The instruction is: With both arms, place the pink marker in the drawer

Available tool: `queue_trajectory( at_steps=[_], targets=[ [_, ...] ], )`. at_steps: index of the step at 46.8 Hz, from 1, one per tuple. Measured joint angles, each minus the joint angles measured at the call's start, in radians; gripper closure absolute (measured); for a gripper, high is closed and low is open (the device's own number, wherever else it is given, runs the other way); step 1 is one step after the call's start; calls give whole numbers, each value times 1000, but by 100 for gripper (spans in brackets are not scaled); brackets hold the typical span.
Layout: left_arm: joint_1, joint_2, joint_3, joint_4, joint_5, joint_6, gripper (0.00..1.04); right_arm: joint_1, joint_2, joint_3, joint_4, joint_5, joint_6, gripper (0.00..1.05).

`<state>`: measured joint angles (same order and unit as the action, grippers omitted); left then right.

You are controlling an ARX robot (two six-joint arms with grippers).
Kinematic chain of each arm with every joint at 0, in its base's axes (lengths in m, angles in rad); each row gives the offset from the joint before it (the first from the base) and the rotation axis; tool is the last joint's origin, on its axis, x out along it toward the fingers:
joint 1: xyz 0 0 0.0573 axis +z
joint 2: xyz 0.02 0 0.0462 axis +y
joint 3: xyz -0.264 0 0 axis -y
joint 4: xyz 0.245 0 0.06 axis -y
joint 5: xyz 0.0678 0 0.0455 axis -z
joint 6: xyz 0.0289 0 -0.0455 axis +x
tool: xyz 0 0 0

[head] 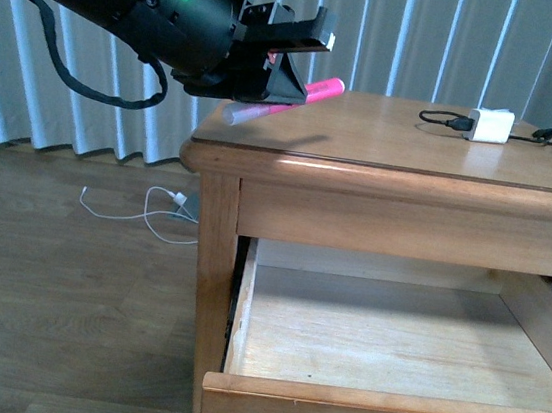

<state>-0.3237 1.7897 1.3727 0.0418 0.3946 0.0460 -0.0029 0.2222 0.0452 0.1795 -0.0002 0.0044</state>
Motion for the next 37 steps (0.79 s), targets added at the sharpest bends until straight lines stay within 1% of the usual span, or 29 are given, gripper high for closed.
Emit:
queue_trajectory(
  at_steps=[5,9,14,23,37],
  targets=[
    [-5,-45,-53,-4,95,60,91,0,0,0,0,0,0,9],
    [-16,-55,-75,-10,124,89,91,0,0,0,0,0,0,9],
    [-55,-61,-107,-21,154,143,91,0,0,0,0,0,0,9],
    [-117,-48,-123,-24,127,200,91,0,0,0,0,0,0,9],
    [-218,117,-94,-40,-1,262,91,0,0,0,0,0,0,9]
  ],
)
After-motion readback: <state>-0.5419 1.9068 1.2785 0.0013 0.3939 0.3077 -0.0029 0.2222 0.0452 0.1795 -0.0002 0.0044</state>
